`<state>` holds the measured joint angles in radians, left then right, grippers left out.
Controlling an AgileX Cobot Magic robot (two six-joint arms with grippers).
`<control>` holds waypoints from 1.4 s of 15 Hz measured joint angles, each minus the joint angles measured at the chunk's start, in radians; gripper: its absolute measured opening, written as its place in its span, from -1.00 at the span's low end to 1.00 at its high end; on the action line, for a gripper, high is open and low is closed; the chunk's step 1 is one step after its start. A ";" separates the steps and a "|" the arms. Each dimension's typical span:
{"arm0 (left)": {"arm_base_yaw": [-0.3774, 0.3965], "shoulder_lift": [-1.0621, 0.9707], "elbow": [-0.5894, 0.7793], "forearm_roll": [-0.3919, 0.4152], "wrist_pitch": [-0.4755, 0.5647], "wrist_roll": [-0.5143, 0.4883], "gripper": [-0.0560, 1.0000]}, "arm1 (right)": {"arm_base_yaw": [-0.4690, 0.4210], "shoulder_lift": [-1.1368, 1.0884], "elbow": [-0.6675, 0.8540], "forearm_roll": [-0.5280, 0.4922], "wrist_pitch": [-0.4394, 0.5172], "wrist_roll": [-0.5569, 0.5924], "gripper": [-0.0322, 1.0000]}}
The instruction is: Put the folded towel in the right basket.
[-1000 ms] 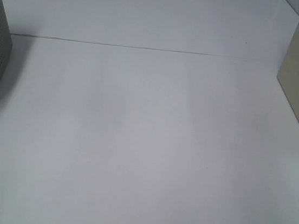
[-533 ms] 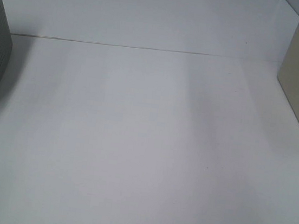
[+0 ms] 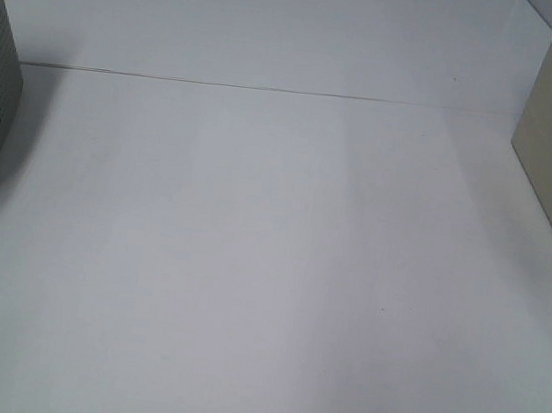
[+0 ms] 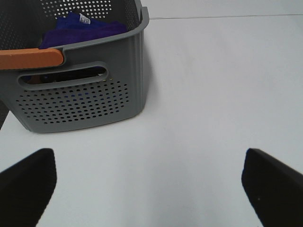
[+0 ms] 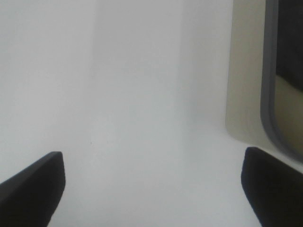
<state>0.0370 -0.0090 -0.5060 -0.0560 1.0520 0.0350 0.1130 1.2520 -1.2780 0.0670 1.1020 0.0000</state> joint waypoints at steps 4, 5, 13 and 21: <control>0.000 0.000 0.000 0.000 0.000 0.000 0.99 | 0.000 -0.540 0.488 0.000 -0.001 0.026 0.94; 0.000 0.000 0.000 0.000 0.000 0.000 0.99 | 0.000 -0.665 0.564 0.000 0.008 0.026 0.94; 0.000 0.000 0.000 0.000 0.000 0.000 0.99 | 0.001 -1.234 0.819 -0.049 0.018 0.025 0.94; 0.000 0.000 0.000 0.000 0.000 0.000 0.99 | -0.007 -1.255 0.822 -0.055 0.013 0.025 0.92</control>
<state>0.0370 -0.0090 -0.5060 -0.0560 1.0520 0.0350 0.1060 -0.0030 -0.4560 0.0120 1.1150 0.0250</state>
